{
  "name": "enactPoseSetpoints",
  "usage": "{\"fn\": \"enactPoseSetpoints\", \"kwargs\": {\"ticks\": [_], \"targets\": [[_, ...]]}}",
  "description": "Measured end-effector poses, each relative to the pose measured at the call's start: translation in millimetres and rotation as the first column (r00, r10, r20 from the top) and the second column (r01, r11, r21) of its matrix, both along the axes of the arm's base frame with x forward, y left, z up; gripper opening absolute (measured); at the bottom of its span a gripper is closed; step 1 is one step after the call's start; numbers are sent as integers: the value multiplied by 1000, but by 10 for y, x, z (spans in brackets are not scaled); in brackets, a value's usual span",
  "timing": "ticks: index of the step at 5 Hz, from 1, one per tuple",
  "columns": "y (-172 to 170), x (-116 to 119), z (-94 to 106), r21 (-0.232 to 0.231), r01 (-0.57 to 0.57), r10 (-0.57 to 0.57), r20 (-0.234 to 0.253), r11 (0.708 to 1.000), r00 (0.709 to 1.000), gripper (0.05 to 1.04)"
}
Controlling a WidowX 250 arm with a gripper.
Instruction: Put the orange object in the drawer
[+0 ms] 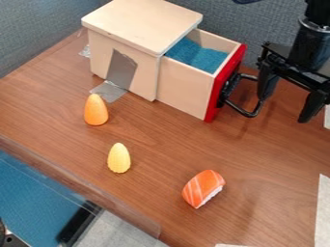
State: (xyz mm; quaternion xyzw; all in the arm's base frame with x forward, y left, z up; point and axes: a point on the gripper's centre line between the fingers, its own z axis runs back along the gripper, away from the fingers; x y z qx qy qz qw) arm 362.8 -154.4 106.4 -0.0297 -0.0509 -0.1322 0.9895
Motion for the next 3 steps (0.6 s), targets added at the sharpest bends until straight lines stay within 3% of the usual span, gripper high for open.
{"fn": "enactPoseSetpoints", "kwargs": {"ticks": [1, 2, 3], "targets": [[17, -40, -173, 16, -2, 2, -38, 1000, 999, 1001], [221, -533, -185, 28, 3, -1, -65, 1000, 998, 1001], [380, -831, -115, 18, 20, -20, -33, 1000, 999, 1001]]}}
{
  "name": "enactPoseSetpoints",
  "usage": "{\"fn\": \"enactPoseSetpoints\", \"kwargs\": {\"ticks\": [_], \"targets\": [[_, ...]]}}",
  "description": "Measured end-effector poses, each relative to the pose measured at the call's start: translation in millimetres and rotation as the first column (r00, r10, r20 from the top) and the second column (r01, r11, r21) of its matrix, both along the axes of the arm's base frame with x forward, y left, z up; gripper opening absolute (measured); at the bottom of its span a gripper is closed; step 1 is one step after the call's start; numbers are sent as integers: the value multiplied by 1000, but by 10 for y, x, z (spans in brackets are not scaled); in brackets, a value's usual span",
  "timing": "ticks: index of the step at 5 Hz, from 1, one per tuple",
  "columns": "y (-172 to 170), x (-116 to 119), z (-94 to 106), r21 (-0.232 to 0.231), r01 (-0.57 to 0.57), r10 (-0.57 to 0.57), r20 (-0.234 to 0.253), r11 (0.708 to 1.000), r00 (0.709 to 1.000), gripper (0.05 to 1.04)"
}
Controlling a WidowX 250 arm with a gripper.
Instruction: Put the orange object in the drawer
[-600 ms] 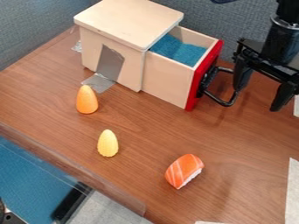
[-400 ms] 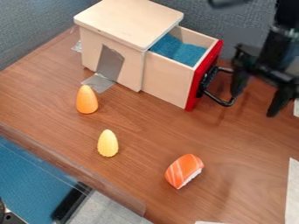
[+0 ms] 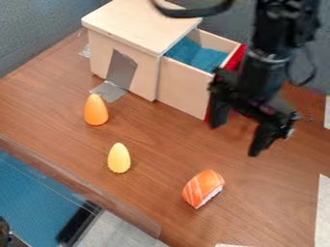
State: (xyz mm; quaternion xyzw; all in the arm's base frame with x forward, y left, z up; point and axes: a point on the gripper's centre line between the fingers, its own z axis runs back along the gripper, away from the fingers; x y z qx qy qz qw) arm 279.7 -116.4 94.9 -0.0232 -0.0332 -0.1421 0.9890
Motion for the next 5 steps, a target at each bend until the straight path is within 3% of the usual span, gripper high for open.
{"fn": "enactPoseSetpoints", "kwargs": {"ticks": [1, 2, 3, 4, 5], "targets": [[83, -168, -127, 4, 9, -9, -13, 1000, 1000, 1001], [91, -185, -280, 29, -9, 8, 16, 1000, 1000, 1001], [63, -136, -585, 61, -32, 32, -3, 998, 999, 1001], [57, -147, -840, 94, -25, 31, -69, 995, 997, 1001], [39, -134, -894, 99, -17, 24, -78, 995, 997, 952]]}}
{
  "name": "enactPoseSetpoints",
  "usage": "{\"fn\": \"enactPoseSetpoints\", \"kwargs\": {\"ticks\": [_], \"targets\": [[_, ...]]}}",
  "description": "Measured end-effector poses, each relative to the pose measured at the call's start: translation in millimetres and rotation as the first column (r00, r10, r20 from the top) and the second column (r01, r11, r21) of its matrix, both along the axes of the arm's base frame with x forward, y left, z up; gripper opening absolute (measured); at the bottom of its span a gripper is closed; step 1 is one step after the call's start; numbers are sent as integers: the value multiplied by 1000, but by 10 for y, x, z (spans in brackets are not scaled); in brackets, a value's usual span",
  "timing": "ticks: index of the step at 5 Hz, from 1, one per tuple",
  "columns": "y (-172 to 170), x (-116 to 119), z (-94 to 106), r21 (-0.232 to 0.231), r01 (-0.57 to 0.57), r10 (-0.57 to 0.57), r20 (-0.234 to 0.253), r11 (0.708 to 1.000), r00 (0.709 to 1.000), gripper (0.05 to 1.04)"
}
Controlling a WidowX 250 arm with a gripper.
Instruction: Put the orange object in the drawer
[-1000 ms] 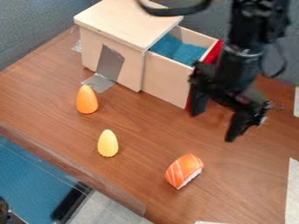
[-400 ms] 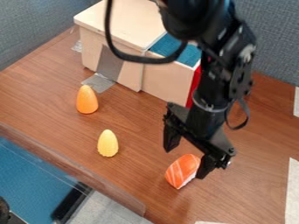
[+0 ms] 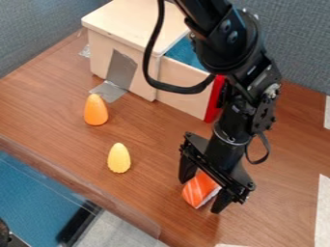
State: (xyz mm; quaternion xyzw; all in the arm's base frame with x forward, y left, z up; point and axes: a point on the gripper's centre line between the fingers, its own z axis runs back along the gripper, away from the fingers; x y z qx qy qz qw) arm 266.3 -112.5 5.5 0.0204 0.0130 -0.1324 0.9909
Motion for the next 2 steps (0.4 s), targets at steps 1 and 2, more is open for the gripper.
{"fn": "enactPoseSetpoints", "kwargs": {"ticks": [1, 2], "targets": [[-1, 4, 14, 3, 12, -12, -6, 1000, 1000, 667], [-27, 74, 244, -15, 27, -26, 36, 1000, 999, 562]]}}
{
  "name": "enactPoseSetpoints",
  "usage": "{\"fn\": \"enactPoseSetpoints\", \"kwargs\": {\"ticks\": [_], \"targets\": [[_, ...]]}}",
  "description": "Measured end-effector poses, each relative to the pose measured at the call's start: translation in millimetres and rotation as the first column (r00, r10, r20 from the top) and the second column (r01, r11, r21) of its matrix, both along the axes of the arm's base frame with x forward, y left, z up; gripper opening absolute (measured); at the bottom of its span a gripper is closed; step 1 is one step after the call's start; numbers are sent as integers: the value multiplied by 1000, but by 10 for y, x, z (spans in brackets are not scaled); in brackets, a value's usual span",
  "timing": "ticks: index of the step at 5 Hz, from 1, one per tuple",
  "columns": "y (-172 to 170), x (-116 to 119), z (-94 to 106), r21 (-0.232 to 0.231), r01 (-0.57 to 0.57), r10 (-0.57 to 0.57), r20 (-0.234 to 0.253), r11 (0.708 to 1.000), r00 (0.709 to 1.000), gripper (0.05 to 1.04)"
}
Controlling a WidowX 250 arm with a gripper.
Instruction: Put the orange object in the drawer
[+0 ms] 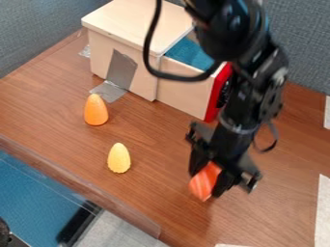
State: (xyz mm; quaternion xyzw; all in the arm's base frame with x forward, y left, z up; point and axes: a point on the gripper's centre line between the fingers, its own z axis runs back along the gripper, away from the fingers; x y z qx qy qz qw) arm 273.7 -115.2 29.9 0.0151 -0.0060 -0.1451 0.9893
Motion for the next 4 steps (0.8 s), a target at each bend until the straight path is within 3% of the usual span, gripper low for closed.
{"fn": "enactPoseSetpoints", "kwargs": {"ticks": [1, 3, 4], "targets": [[94, 135, 208, -15, -30, 30, 20, 999, 999, 562], [438, 607, 789, -95, -144, 156, 132, 985, 979, 562], [656, 907, 1038, -100, -196, 211, 175, 976, 962, 562]]}}
